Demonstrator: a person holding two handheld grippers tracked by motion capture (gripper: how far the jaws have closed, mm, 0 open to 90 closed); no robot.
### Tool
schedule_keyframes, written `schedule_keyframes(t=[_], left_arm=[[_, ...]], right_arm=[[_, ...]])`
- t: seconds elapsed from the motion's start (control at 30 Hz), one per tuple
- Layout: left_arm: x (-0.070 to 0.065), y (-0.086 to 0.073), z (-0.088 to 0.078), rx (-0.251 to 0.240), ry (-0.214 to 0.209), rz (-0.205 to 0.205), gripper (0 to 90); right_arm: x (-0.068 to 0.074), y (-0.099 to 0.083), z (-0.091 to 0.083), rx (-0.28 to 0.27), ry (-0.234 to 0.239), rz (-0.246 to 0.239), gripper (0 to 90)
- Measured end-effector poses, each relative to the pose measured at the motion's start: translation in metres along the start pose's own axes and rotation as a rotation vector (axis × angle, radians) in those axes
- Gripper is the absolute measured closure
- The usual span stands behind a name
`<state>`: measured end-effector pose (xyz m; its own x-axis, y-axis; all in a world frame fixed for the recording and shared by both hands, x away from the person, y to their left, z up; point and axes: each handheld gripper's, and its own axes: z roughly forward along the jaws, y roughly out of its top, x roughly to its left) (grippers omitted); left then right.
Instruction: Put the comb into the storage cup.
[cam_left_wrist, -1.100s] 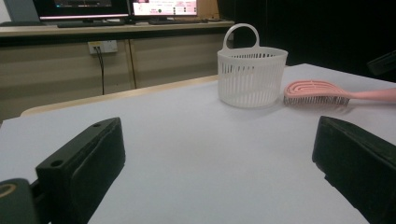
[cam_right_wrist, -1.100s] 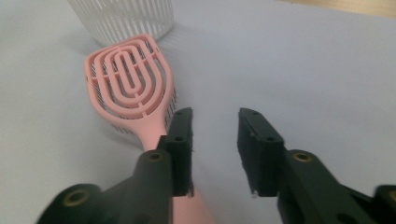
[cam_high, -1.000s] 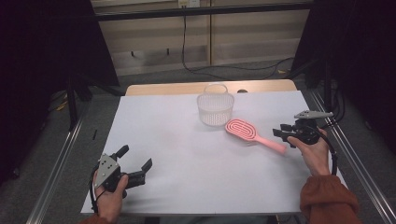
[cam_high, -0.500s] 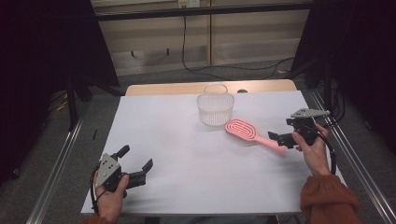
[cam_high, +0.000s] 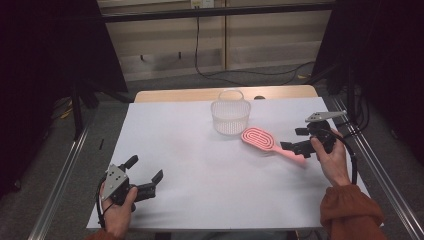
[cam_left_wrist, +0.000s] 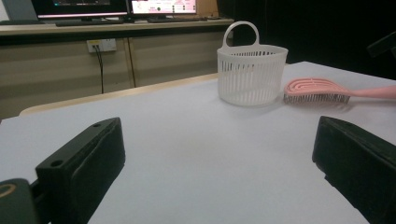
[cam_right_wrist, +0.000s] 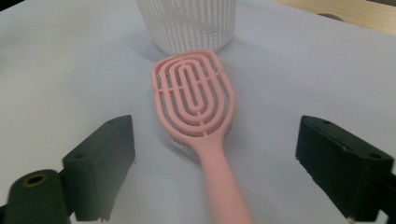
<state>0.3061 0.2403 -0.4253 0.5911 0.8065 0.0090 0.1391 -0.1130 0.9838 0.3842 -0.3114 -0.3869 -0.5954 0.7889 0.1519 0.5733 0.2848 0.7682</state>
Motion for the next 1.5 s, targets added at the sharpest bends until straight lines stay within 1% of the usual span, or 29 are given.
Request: schedule_keyframes(t=[0.03, 0.07, 0.13, 0.17, 0.27, 0.3, 0.33, 0.4, 0.43, 0.47, 0.53, 0.6, 0.63, 0.67, 0.7, 0.73, 0.77, 0.8, 0.83, 0.9, 0.97, 1.13, 1.17, 1.23, 1.3, 1.33, 1.4, 1.43, 1.5], left_arm=[[0.0, 0.0, 0.0, 0.001, 0.0, 0.002, 2.6], [-0.001, 0.0, 0.001, 0.001, -0.006, -0.005, 2.6], [-0.001, 0.0, 0.001, 0.001, -0.007, -0.003, 2.6], [-0.001, 0.0, 0.001, 0.004, -0.007, -0.004, 2.6], [0.0, 0.0, 0.001, 0.007, -0.006, -0.001, 2.6], [0.0, 0.0, 0.001, 0.01, -0.004, -0.001, 2.6], [0.0, 0.0, 0.001, 0.01, -0.004, -0.001, 2.5], [0.0, 0.0, 0.001, 0.011, -0.007, 0.005, 2.6], [0.0, -0.001, 0.001, 0.011, -0.005, 0.003, 2.6], [0.0, -0.001, 0.001, 0.011, -0.005, 0.003, 2.6], [0.0, -0.001, 0.001, 0.012, -0.004, 0.002, 2.6], [0.0, -0.001, 0.001, 0.014, -0.001, 0.005, 2.6], [0.0, -0.001, 0.002, 0.014, -0.004, 0.006, 2.6], [0.0, -0.001, 0.002, 0.015, -0.007, 0.007, 2.6], [0.0, -0.001, 0.002, 0.015, -0.007, 0.007, 2.6], [-0.001, -0.001, 0.002, 0.016, -0.009, 0.007, 2.6], [-0.001, -0.001, 0.002, 0.016, -0.011, 0.006, 2.6], [-0.001, -0.001, 0.002, 0.016, -0.011, 0.006, 2.6], [-0.001, -0.001, 0.002, 0.015, -0.01, 0.006, 2.6], [0.0, -0.001, 0.001, 0.017, -0.011, 0.009, 2.6], [0.0, -0.001, 0.001, 0.017, -0.011, 0.014, 2.6], [0.0, -0.001, 0.001, 0.016, -0.011, 0.009, 2.6], [-0.001, -0.001, 0.002, 0.014, -0.011, 0.007, 2.6], [-0.001, -0.001, 0.002, 0.015, -0.015, 0.006, 2.6], [-0.001, -0.001, 0.002, 0.014, -0.016, 0.007, 2.6], [-0.001, -0.001, 0.002, 0.015, -0.018, 0.007, 2.7], [-0.001, -0.001, 0.002, 0.017, -0.017, 0.007, 2.7], [-0.001, -0.001, 0.002, 0.018, -0.018, 0.008, 2.8], [0.0, -0.001, 0.001, 0.017, -0.017, 0.009, 2.8]], right_arm=[[0.0, 0.002, 0.001, -0.001, 0.021, -0.008, 11.6], [0.002, 0.005, 0.004, -0.003, 0.018, -0.031, 10.4], [0.004, 0.006, 0.005, -0.008, 0.007, -0.036, 9.6], [0.003, 0.01, 0.009, -0.027, 0.004, -0.024, 4.2], [0.003, 0.013, 0.011, -0.042, -0.004, -0.01, 6.6], [0.003, 0.016, 0.012, -0.1, -0.042, 0.0, 3.8], [0.002, 0.017, 0.013, -0.104, -0.03, 0.009, 2.8], [0.001, 0.019, 0.014, -0.102, -0.029, 0.015, 2.9], [0.002, 0.024, 0.017, -0.057, -0.031, -0.004, 3.1], [0.002, 0.024, 0.017, -0.057, -0.031, -0.004, 3.1], [0.002, 0.028, 0.02, -0.014, 0.006, -0.001, 3.1], [0.004, 0.032, 0.024, 0.022, 0.044, -0.024, 3.0], [0.004, 0.036, 0.029, 0.068, 0.081, -0.027, 4.0], [0.004, 0.038, 0.031, 0.095, 0.095, -0.036, 4.0], [0.004, 0.038, 0.031, 0.095, 0.095, -0.036, 4.0], [0.005, 0.041, 0.033, 0.125, 0.103, -0.055, 4.2], [0.007, 0.047, 0.037, 0.157, 0.128, -0.069, 7.7], [0.007, 0.047, 0.037, 0.157, 0.128, -0.069, 7.7], [0.007, 0.052, 0.041, 0.174, 0.128, -0.079, 5.5], [0.008, 0.054, 0.043, 0.177, 0.124, -0.082, 6.1], [0.008, 0.058, 0.047, 0.201, 0.122, -0.092, 6.4], [0.01, 0.065, 0.056, 0.24, 0.076, -0.15, 7.2], [0.01, 0.068, 0.06, 0.267, 0.092, -0.144, 7.0], [0.01, 0.069, 0.062, 0.279, 0.094, -0.142, 6.6], [0.01, 0.071, 0.069, 0.315, 0.102, -0.136, 5.0], [0.01, 0.073, 0.075, 0.35, 0.095, -0.141, 5.8], [0.011, 0.074, 0.077, 0.365, 0.093, -0.141, 6.0], [0.011, 0.076, 0.083, 0.392, 0.088, -0.141, 5.9], [0.011, 0.079, 0.087, 0.409, 0.084, -0.145, 6.0]])
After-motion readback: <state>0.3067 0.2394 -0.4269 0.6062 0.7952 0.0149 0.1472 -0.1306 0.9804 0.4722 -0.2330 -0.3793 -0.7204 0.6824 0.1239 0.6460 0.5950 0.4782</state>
